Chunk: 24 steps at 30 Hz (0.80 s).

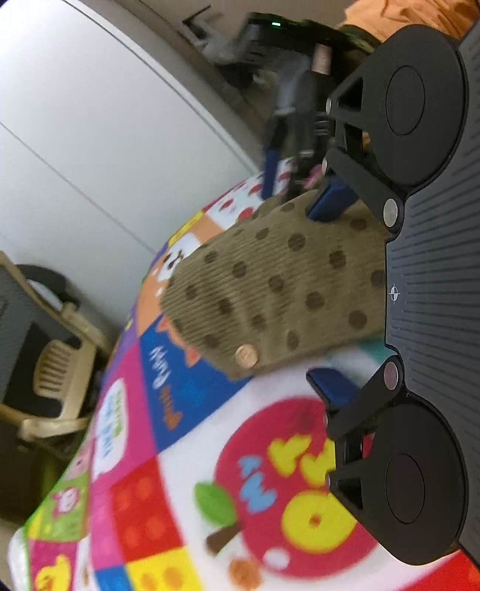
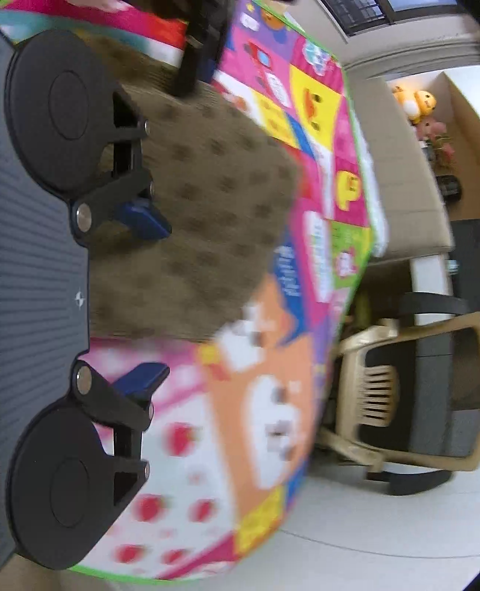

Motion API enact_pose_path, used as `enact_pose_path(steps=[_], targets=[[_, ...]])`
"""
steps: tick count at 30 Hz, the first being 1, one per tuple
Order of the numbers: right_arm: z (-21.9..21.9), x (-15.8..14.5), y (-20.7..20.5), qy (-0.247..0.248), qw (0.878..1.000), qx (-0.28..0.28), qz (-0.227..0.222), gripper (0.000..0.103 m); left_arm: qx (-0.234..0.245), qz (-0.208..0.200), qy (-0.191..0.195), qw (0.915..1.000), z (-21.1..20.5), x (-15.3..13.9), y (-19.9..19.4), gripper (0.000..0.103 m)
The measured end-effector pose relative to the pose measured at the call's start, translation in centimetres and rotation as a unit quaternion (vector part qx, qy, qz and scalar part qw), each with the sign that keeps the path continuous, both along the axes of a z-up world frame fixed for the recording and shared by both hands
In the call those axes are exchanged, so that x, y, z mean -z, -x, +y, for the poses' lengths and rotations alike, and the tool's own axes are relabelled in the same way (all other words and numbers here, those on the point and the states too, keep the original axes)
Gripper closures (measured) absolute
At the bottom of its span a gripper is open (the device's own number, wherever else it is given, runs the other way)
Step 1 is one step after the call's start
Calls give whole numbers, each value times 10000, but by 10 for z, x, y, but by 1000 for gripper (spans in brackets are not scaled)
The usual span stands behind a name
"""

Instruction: Fold clothes

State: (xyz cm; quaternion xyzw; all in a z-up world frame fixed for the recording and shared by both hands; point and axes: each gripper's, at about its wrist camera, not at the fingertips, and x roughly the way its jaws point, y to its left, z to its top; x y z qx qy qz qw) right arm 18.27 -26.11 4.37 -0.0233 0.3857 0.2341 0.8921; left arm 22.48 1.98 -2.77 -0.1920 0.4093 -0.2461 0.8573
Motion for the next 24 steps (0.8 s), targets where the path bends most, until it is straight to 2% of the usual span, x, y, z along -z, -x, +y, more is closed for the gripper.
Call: enact_pose_path(steps=[2, 5, 7, 10, 12, 15, 18, 21, 24], targets=[[-6, 10, 8, -61, 9998, 26, 202, 23, 85, 84, 58, 9999, -4, 3, -3, 20], [-1, 12, 8, -176, 9997, 43, 157, 23, 125, 14, -7, 9999, -8, 2, -1, 24], [7, 11, 5, -272, 9994, -92, 180, 40, 94, 8, 32, 10000, -6, 2, 1, 28], [25, 7, -2, -313, 9990, -256, 206, 50, 13, -46, 84, 10000, 3, -1, 4, 32], [43, 3, -8, -241, 9988, -403, 135, 52, -87, -143, 70, 9998, 14, -8, 3, 34], [85, -1, -20, -106, 9976, -691, -10, 53, -331, -345, -40, 9988, 40, -21, 3, 34], [145, -6, -36, 92, 9941, -1039, -305, 54, -855, -534, -211, 9947, 84, -27, -1, 34], [209, -7, -54, 326, 9876, -1361, -708, 54, -1387, -740, -476, 9864, 128, -28, -9, 34], [252, 0, -73, 566, 9843, -1383, -938, 52, -1840, -899, -898, 9747, 165, -22, -20, 34]])
